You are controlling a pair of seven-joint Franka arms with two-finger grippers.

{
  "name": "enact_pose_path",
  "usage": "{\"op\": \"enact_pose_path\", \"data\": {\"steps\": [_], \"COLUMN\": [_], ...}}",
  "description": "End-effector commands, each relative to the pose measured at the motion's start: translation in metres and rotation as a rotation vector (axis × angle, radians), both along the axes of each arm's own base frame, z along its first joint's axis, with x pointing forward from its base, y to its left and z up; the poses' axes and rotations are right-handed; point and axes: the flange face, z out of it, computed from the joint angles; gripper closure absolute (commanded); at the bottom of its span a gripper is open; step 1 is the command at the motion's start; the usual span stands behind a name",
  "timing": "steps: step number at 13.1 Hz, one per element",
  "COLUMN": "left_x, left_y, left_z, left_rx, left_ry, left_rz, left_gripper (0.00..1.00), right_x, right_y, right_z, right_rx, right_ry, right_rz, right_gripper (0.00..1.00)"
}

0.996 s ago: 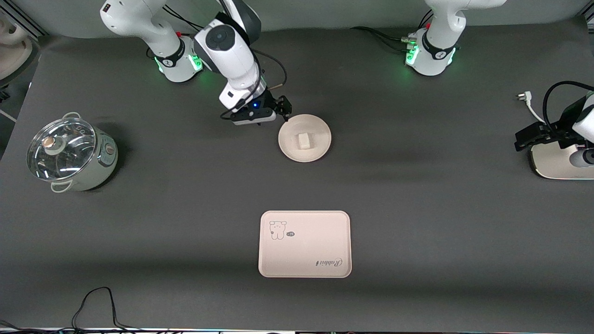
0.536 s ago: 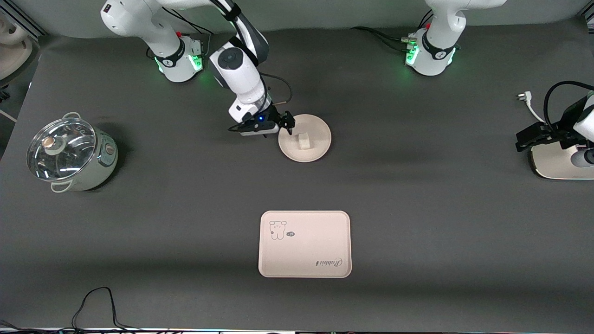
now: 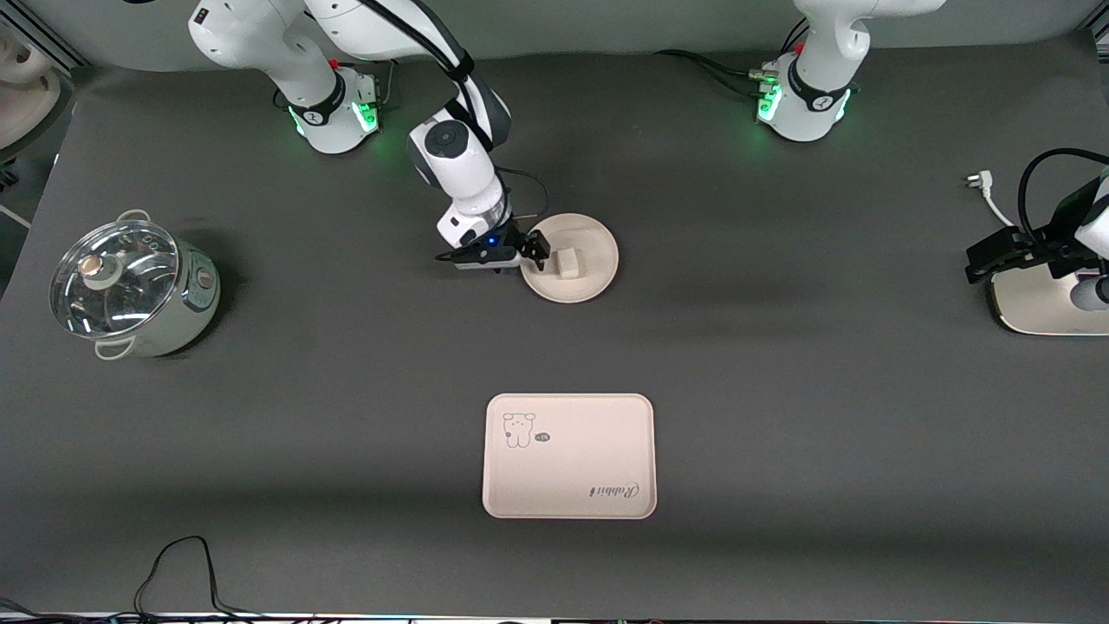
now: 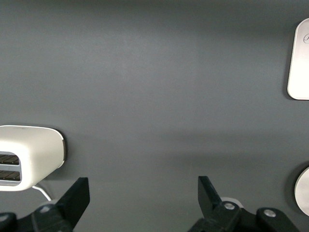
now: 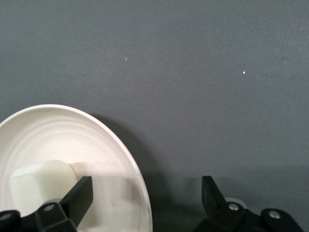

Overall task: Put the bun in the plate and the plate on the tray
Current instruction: 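Lower the right gripper to the plate rim and close on it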

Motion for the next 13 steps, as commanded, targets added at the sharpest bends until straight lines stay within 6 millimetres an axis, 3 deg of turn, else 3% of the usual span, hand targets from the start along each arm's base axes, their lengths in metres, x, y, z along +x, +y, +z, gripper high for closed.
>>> {"op": "enact_pose_path", "data": {"steps": [1, 8, 11, 13], "left_x": [-0.0025, -0.0023, -0.0023, -0.0027], "left_y": [-0.0029, -0.003, -0.0021, -0.0039], "left_z": [0.0083, 0.0112, 0.0112, 0.0128], "left_rx": [0.018, 0.018, 0.018, 0.016], "left_ry": [-0.017, -0.023, -0.023, -0.026], "left_rz": [-0.02, -0.023, -0.021, -0.024], "left_gripper": [0.0, 0.0, 0.0, 0.0], "right_x": [-0.005, -0.0121, -0.0106, -0.0096], "right_y": [0.0065, 0.0112, 0.0095, 0.0095], "right_z": [-0.0028, 0.0037, 0.0038, 0.0043], "right_rx": [0.013, -0.008, -0.011, -0.009], "right_ry": [0.0, 0.044, 0.048, 0.048], "right_rz": [-0.02, 0.004, 0.0, -0.003], "right_gripper": [0.0, 0.0, 0.18, 0.43]}}
